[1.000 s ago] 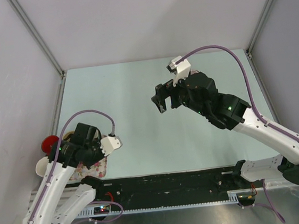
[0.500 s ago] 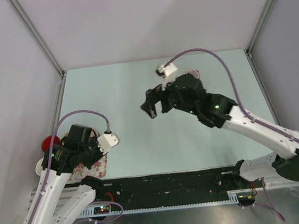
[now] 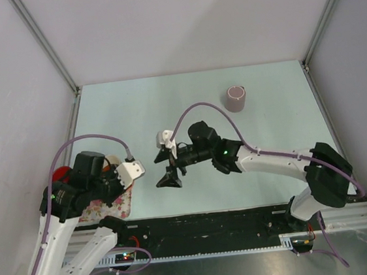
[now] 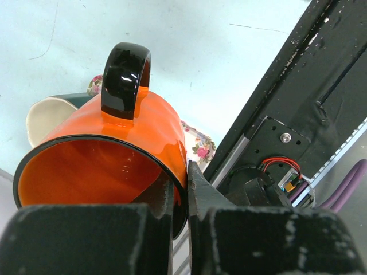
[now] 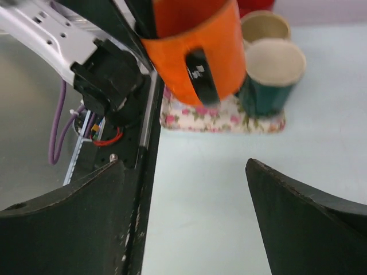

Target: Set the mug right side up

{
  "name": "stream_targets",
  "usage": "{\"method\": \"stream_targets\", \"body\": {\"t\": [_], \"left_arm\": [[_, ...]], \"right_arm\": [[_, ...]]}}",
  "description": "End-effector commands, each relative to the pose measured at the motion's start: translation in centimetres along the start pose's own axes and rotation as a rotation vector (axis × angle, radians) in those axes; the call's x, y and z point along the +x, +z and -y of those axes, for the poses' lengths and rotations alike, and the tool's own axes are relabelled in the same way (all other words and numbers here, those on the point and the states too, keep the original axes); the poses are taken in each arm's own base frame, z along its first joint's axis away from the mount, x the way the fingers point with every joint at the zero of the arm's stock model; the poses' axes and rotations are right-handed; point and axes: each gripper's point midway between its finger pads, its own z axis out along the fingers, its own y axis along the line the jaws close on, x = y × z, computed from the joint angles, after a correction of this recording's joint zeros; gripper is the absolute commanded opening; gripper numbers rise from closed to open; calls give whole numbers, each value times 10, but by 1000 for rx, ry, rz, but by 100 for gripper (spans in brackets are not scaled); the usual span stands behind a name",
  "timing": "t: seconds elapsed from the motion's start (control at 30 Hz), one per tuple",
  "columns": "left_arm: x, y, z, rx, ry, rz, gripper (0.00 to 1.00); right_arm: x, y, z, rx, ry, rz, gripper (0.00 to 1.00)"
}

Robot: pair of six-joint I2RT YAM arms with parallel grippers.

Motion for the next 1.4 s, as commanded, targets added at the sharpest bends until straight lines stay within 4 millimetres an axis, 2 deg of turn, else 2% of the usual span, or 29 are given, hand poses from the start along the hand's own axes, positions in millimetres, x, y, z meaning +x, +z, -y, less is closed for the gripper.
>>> {"method": "stream_targets", "body": {"t": [0.0,0.17,0.3,0.63,0.77,0.83,0.93,1.0,1.07,1.27,1.37], "left_arm": [[26,-18,37,143,-28,-103,0],[20,-21,37,148,-24,-78,0],[18,-20,38,166,-20,-72,0],[2,-30,37,164,1,-12,0],[0,-31,34,154,0,-12,0],[2,-31,32,143,-3,-24,1],[4,-31,26,116,-5,-47,27],[5,-31,23,104,2,-57,41],[8,-30,22,101,1,-71,51],[9,-27,16,84,-1,-93,59],[7,-31,2,14,5,-95,72]], "right_arm": [[-57,26,-9,-73,-253,222,91],[-66,48,4,-65,-254,234,85],[-64,60,8,-83,-245,224,75],[-55,78,4,-153,-230,157,34],[-47,79,4,-163,-213,113,5],[-44,77,4,-155,-210,94,1],[-40,71,6,-120,-219,83,0],[-40,66,8,-84,-231,94,0],[-40,61,10,-54,-240,107,0],[-32,54,12,-11,-222,108,0],[-33,48,6,-23,-232,106,0]]}}
